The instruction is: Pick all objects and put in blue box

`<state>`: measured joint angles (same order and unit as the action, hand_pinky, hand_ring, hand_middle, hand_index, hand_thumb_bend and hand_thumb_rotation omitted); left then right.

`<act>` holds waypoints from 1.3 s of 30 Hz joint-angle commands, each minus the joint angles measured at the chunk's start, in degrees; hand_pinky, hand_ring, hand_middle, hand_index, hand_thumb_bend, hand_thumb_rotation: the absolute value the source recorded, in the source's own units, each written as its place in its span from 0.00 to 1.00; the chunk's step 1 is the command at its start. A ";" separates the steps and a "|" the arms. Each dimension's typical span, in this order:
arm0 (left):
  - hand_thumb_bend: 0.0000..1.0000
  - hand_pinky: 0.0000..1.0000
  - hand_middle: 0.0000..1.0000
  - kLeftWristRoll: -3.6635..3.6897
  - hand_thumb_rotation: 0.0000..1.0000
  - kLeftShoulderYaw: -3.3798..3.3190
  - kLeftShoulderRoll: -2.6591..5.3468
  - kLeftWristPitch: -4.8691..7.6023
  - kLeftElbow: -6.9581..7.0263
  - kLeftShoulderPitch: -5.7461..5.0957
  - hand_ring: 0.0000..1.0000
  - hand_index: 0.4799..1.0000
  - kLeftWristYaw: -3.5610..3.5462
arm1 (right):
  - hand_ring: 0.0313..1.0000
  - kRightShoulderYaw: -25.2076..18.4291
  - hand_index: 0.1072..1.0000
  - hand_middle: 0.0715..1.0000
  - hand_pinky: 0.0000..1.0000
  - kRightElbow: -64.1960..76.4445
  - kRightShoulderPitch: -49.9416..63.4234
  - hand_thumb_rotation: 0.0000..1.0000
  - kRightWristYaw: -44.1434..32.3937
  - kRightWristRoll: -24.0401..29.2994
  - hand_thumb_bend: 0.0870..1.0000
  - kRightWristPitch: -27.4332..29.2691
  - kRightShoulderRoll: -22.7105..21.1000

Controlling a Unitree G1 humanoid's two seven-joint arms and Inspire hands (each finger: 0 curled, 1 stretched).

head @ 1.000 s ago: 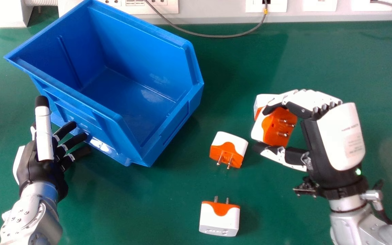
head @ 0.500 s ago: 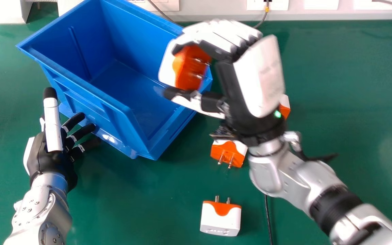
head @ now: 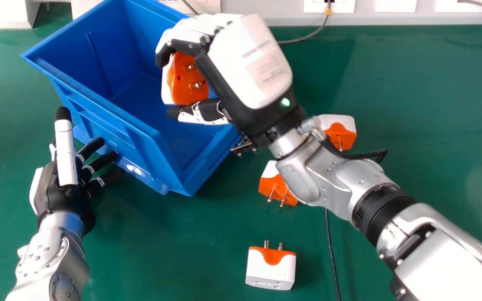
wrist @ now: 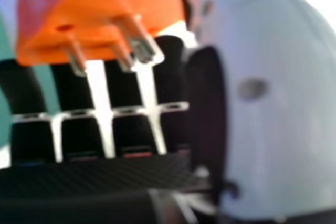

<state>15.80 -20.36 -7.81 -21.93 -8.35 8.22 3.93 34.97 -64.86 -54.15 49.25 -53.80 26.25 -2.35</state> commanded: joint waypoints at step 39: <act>0.86 0.65 0.84 -0.24 0.94 0.92 1.00 -2.47 -1.12 -1.01 0.75 0.82 0.17 | 1.00 0.15 1.00 1.00 0.92 21.28 11.39 0.40 6.21 0.57 1.00 -3.96 -7.43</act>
<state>15.78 -20.47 -7.76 -22.04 -8.50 8.54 3.94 36.13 -47.09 -44.26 53.03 -53.08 21.22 -8.43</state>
